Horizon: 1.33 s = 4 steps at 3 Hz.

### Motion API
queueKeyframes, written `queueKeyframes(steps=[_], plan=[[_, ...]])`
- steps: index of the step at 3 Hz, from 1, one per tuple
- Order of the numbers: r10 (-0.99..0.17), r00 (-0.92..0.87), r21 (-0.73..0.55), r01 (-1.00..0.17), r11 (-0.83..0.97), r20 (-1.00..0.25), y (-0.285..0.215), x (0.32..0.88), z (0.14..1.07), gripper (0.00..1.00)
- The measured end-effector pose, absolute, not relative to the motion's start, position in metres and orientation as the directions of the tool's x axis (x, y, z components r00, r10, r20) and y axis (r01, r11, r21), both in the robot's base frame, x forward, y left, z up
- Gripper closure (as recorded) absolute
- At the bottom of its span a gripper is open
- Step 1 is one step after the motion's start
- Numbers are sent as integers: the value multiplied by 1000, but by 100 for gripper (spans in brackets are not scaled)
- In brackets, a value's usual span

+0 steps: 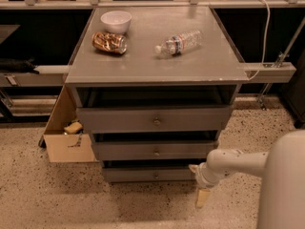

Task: Open bottom drawer

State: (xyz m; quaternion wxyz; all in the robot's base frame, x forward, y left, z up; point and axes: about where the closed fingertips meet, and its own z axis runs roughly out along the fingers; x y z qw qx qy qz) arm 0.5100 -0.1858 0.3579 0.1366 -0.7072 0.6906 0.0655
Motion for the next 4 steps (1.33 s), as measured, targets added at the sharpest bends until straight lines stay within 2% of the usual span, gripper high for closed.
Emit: queueKeyframes(steps=[1,4], plan=[[-961,32,-91,-996,-7,-276,-199,523,288,0],[-934,78,-141,-990,-30,-349,-187,566,227,0]])
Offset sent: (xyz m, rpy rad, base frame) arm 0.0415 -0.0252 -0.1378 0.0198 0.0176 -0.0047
